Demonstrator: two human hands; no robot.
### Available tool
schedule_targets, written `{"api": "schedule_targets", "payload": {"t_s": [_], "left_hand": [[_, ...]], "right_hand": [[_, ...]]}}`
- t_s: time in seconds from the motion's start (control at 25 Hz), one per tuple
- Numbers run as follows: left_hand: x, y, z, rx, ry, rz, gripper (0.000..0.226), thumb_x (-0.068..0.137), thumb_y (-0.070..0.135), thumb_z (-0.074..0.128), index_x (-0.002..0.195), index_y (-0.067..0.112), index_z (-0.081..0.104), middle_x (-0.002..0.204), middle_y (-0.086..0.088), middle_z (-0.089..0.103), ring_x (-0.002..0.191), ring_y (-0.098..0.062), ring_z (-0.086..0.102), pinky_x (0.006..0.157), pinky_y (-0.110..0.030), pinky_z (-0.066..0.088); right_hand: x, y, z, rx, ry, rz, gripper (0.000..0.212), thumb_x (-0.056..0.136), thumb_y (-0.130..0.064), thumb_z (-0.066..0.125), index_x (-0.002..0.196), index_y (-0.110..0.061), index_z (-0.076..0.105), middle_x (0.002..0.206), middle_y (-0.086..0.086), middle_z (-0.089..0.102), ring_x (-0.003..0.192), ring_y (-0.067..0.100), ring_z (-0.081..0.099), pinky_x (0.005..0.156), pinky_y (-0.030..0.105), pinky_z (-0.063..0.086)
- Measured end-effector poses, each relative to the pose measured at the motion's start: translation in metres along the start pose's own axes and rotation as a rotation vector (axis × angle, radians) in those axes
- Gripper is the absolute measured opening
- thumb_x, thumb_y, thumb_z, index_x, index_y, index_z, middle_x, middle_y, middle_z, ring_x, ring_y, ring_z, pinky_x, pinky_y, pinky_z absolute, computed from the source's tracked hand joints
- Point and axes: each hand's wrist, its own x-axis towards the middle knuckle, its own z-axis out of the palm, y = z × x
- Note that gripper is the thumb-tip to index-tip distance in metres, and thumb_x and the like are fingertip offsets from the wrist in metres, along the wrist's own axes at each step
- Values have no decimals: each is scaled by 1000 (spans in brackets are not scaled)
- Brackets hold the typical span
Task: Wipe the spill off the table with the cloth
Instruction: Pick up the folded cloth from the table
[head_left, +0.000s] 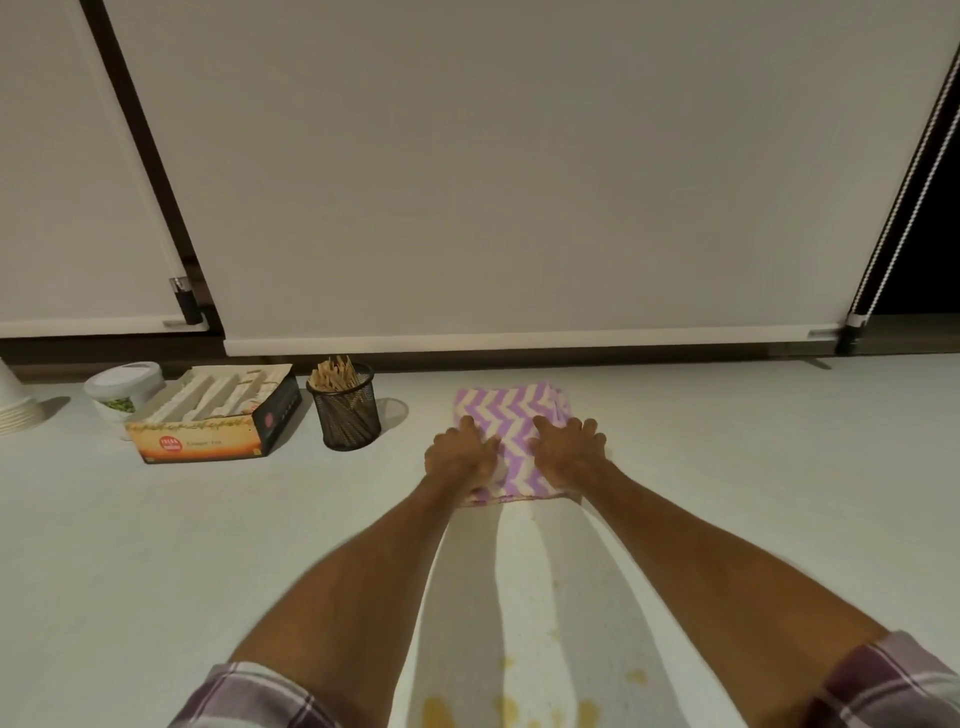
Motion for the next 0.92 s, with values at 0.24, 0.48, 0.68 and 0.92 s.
{"api": "schedule_targets", "payload": {"t_s": [0.24, 0.48, 0.68, 0.92], "left_hand": [[18, 13, -19, -665, 76, -373, 44, 90, 16, 64, 128, 3, 46, 118, -17, 58, 108, -31, 62, 95, -36, 53], [-1, 9, -39, -882, -51, -417, 36, 86, 6, 65, 120, 1, 53, 99, -13, 58, 87, -24, 58, 84, -37, 53], [-60, 12, -72, -1013, -117, -198, 51, 89, -9, 56, 133, 15, 50, 118, -14, 58, 102, -25, 57, 95, -44, 51], [-145, 28, -97, -1037, -110, -129, 41, 91, -2, 55, 131, 8, 56, 118, -14, 58, 108, -25, 57, 98, -43, 52]], "right_hand": [[5, 4, -19, 539, 35, 77, 44, 92, -22, 63, 133, -16, 51, 136, 15, 48, 123, 32, 49, 104, 38, 45], [-6, 15, -46, 977, -194, 140, 65, 82, 1, 69, 139, -23, 47, 136, 13, 44, 116, 32, 51, 87, 36, 51], [-59, 27, -69, 1075, -257, 42, 68, 81, -4, 72, 140, -22, 44, 131, 14, 49, 108, 28, 57, 79, 34, 57], [-156, 35, -107, 1133, -174, -2, 74, 79, -1, 74, 142, -24, 44, 129, 12, 50, 100, 25, 61, 65, 30, 58]]}}
